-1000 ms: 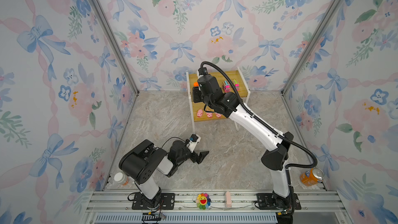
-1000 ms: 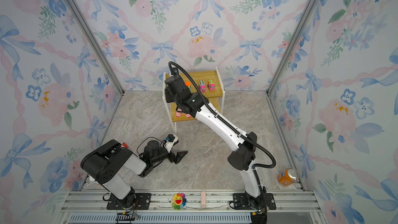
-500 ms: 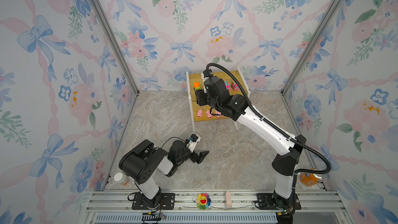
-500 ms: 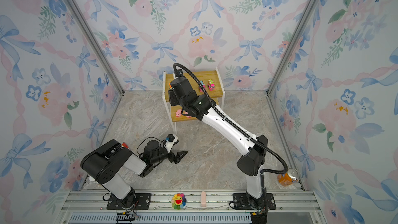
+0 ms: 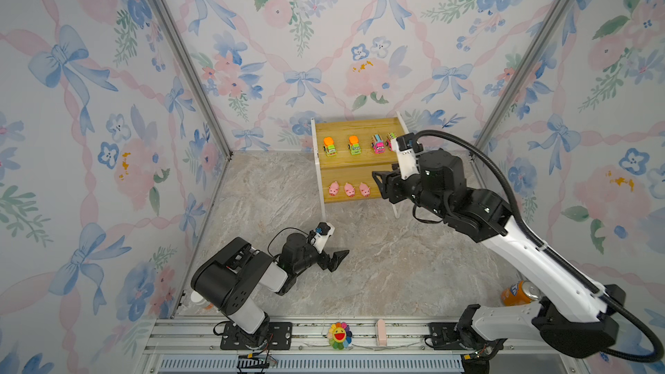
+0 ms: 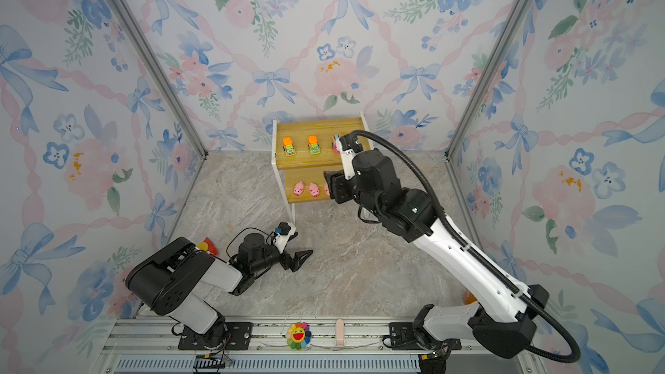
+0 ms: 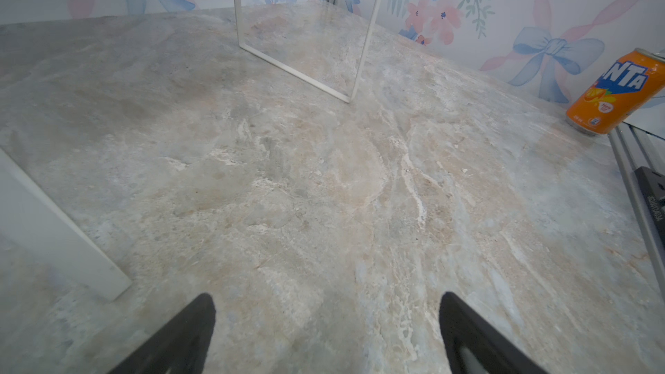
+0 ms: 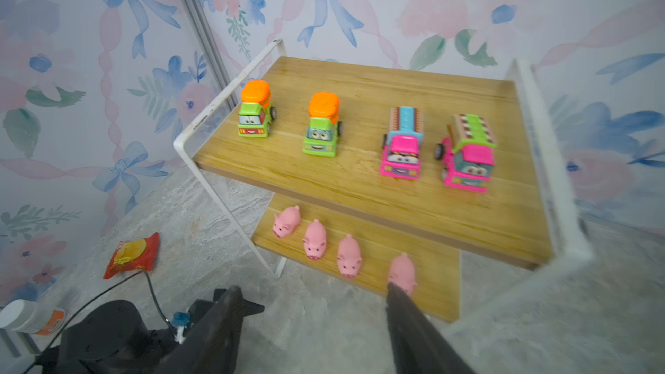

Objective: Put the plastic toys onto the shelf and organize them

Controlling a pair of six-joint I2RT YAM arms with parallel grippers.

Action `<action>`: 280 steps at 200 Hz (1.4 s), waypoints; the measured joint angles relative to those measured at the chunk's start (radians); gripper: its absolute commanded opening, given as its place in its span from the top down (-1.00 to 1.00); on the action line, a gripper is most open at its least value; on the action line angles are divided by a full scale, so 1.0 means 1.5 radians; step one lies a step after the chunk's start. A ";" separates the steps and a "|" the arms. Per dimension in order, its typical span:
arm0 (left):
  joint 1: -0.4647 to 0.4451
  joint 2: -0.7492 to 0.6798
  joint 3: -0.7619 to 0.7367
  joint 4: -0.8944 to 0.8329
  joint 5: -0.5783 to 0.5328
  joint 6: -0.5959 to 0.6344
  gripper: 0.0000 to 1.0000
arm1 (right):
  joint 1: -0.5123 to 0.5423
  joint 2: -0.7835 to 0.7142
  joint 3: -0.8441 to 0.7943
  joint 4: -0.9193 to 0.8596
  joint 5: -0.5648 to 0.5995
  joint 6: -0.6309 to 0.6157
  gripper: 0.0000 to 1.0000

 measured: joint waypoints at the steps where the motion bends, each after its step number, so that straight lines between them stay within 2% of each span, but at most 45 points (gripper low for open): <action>1: 0.000 -0.002 0.000 -0.002 0.000 0.000 -0.95 | -0.003 -0.012 -0.011 0.006 0.002 -0.003 -0.34; 27: 0.000 -0.107 0.027 -0.084 -0.016 0.003 -0.95 | -0.125 -0.213 -0.192 0.070 0.047 -0.043 -0.33; 50: 0.000 -0.221 0.064 -0.169 -0.057 0.024 -0.96 | -0.239 -0.301 -0.301 0.117 0.066 -0.071 -0.32; 65: 0.004 -0.296 0.088 -0.219 -0.100 0.049 -0.96 | -0.303 -0.310 -0.370 0.150 0.056 -0.089 -0.34; 83: 0.025 -0.364 0.106 -0.264 -0.146 0.079 -0.96 | -0.376 -0.298 -0.472 0.213 0.008 -0.101 -0.34; 121: 0.160 -0.419 0.104 -0.323 -0.192 0.097 -0.96 | -0.498 -0.215 -0.679 0.409 -0.117 -0.105 -0.35; 156: 0.263 -0.415 0.064 -0.323 -0.223 0.106 -0.96 | -0.539 -0.047 -0.796 0.674 -0.165 -0.100 -0.31; 198: 0.377 -0.324 0.015 -0.238 -0.200 0.106 -0.96 | -0.512 0.228 -0.805 0.967 -0.182 -0.111 -0.34; 231: 0.407 -0.234 0.004 -0.174 -0.166 0.106 -0.96 | -0.486 0.255 -0.780 0.999 -0.177 -0.130 -0.41; 280: 0.419 -0.144 0.008 -0.139 -0.123 0.109 -0.96 | -0.519 0.254 -0.734 0.994 -0.193 -0.119 -0.41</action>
